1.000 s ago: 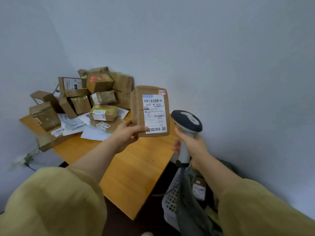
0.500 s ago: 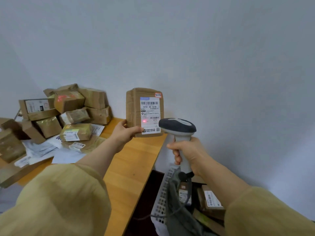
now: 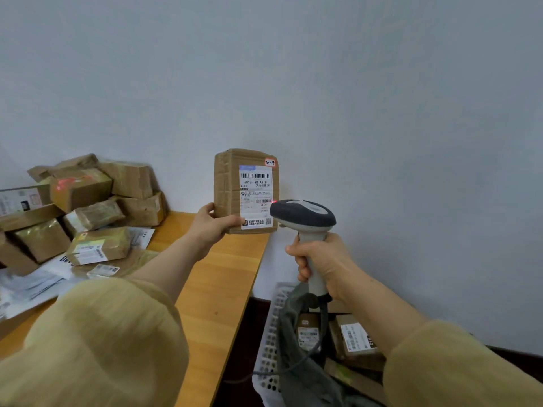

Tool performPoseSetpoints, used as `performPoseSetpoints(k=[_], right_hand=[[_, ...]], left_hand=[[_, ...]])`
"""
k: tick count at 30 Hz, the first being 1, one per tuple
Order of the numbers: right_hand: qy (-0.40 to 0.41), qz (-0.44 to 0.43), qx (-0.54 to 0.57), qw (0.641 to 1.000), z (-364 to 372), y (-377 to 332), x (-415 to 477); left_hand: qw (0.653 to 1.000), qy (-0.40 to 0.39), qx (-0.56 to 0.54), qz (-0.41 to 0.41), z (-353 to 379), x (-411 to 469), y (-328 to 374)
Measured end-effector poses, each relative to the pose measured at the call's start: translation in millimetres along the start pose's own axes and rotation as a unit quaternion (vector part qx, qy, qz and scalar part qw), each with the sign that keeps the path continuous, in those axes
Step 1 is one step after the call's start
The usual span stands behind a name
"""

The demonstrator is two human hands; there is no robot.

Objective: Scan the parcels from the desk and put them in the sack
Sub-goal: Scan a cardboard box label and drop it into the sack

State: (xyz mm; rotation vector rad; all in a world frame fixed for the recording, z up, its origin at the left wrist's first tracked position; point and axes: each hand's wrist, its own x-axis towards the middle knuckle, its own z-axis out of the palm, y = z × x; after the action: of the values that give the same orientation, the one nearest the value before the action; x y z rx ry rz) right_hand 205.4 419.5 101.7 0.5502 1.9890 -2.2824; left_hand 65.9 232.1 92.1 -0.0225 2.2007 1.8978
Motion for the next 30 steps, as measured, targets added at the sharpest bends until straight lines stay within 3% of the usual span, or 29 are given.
performPoseSetpoints(k=[30], right_hand=[[0.066, 0.050, 0.084, 0.993, -46.6, 28.4, 28.3]], left_hand=[[0.990, -0.102, 0.079, -0.059, 71.3, 52.0, -21.3]])
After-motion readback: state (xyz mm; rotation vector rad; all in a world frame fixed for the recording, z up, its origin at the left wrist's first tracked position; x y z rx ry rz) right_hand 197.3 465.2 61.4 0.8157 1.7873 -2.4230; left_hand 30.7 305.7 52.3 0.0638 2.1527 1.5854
